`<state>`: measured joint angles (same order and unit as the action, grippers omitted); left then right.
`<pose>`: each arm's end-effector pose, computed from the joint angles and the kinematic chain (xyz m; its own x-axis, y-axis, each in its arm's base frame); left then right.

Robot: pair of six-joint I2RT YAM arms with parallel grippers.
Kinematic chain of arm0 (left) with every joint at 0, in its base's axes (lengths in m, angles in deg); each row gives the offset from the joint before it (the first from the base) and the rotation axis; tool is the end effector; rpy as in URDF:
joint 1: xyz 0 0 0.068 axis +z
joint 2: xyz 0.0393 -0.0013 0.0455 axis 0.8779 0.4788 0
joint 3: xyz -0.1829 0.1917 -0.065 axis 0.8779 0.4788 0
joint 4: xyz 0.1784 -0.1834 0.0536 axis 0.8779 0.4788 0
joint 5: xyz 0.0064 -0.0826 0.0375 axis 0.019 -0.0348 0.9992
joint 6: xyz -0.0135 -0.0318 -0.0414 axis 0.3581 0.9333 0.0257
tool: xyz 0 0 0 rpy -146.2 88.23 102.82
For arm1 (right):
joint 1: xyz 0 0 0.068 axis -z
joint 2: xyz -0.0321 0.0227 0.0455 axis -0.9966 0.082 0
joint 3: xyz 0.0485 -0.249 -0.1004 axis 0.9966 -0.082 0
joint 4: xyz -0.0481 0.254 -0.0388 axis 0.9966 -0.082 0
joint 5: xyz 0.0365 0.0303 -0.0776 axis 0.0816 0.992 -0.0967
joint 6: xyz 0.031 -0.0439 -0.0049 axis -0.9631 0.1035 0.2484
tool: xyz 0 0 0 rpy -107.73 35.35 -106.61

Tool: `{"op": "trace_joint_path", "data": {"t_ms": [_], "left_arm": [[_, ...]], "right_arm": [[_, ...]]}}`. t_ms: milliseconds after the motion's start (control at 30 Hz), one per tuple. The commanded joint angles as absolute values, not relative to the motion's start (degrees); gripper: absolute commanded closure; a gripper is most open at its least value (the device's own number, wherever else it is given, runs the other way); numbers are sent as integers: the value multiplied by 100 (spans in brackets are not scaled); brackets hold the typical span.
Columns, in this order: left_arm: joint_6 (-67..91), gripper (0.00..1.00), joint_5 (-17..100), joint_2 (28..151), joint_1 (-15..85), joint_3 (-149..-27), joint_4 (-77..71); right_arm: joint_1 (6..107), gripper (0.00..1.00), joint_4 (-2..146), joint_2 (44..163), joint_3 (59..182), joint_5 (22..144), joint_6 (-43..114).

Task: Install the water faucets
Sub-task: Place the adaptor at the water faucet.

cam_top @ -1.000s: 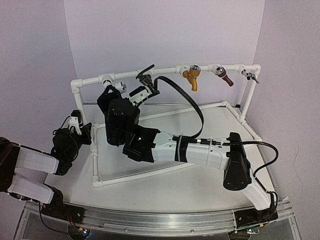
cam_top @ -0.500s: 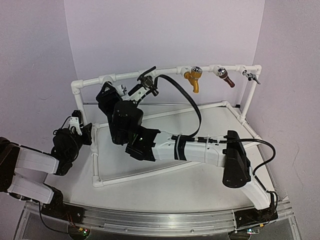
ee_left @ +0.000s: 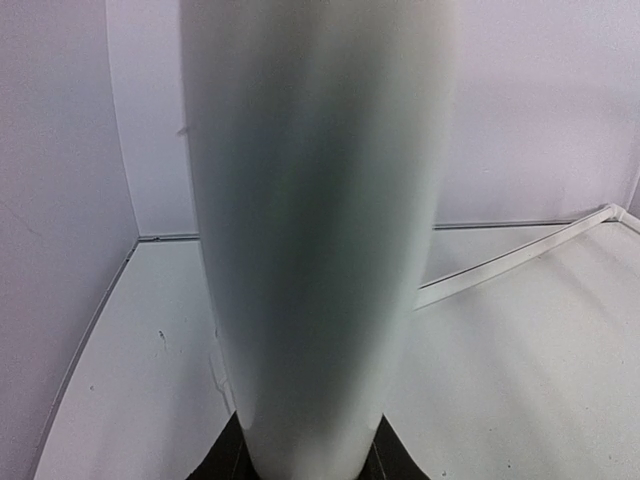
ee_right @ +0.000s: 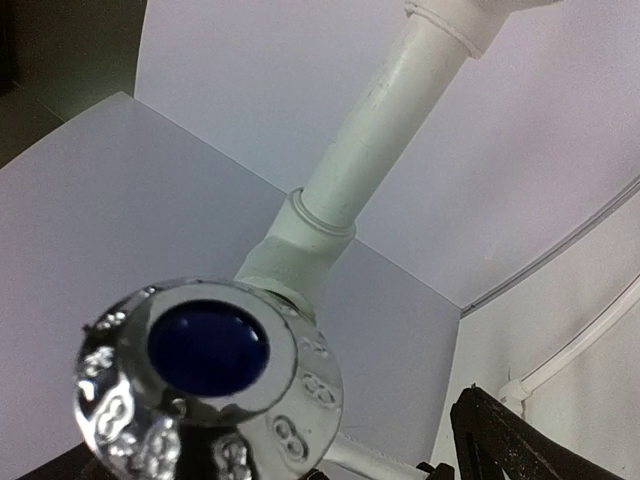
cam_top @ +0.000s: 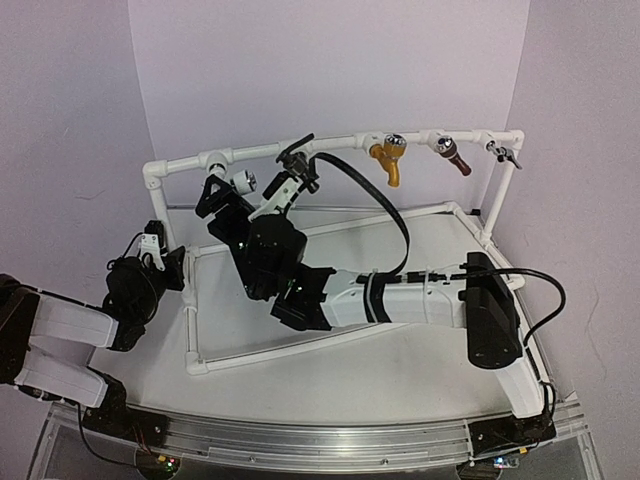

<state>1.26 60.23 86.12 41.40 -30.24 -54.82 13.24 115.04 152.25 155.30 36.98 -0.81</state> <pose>0.2176 -0.0722 0.1841 -0.0561 0.0110 -0.9984 0.1621 0.9868 0.0018 0.1858 0.5015 0.3296 -0.3018 0.8058 -0.5095 -0.4937 0.3251 0.8066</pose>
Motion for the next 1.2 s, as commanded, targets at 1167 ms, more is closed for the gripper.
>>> {"op": "trace_joint_path", "data": {"t_ms": [1167], "left_arm": [[363, 100, 5467, 8598, 3985, -3166, -5721]], "right_arm": [[761, 2, 8554, 11582, 12036, 5046, 11215]]}}
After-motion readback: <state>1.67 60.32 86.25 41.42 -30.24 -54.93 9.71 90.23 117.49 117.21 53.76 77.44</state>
